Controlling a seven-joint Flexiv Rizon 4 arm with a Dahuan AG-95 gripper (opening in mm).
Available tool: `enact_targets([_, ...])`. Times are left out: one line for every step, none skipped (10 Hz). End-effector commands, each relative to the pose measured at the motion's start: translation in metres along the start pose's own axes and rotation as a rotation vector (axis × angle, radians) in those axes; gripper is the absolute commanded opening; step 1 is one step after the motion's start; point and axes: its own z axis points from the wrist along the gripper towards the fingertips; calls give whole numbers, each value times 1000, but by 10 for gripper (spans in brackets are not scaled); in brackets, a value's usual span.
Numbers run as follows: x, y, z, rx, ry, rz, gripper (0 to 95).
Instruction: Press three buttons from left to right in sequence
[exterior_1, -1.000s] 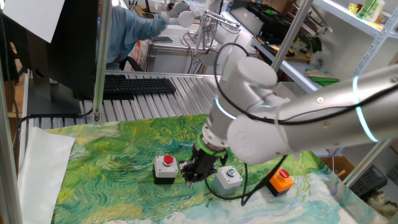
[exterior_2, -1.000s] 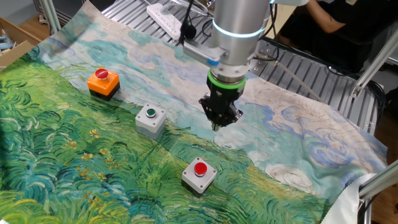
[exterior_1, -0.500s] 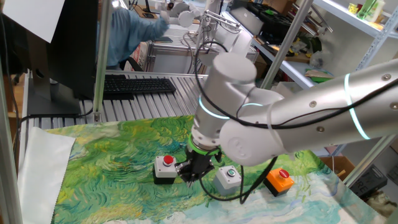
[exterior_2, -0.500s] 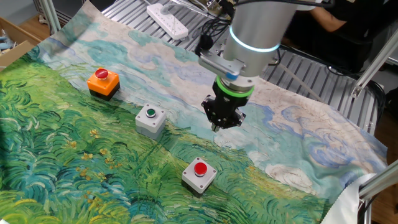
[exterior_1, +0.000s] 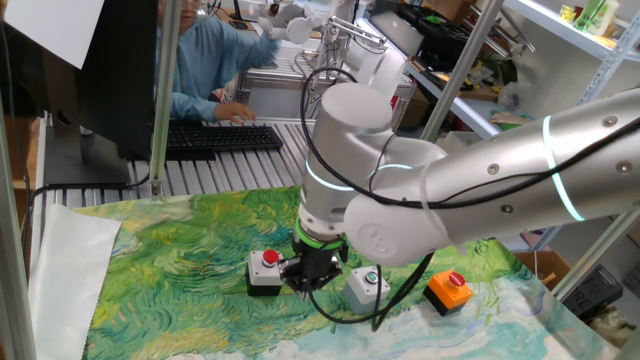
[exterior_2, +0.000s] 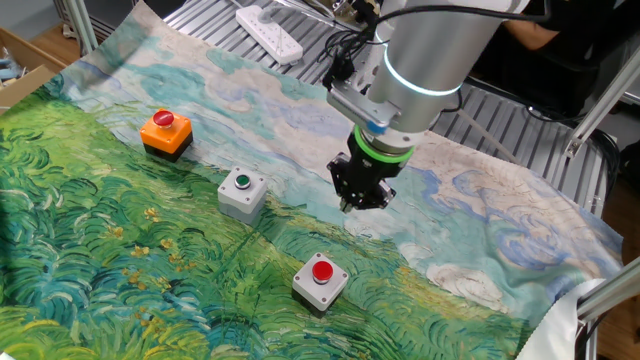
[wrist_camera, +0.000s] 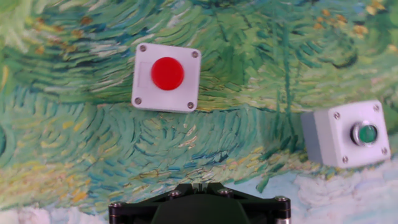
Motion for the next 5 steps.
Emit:
enact_targets([0, -1, 0, -63, -2, 76, 0])
enact_targets([0, -1, 0, -63, -2, 69, 0])
enact_targets([0, -1, 0, -62, -2, 66, 0])
enact_targets([0, -1, 0, -62, -2, 67, 0])
enact_targets([0, -1, 0, -62, -2, 71, 0])
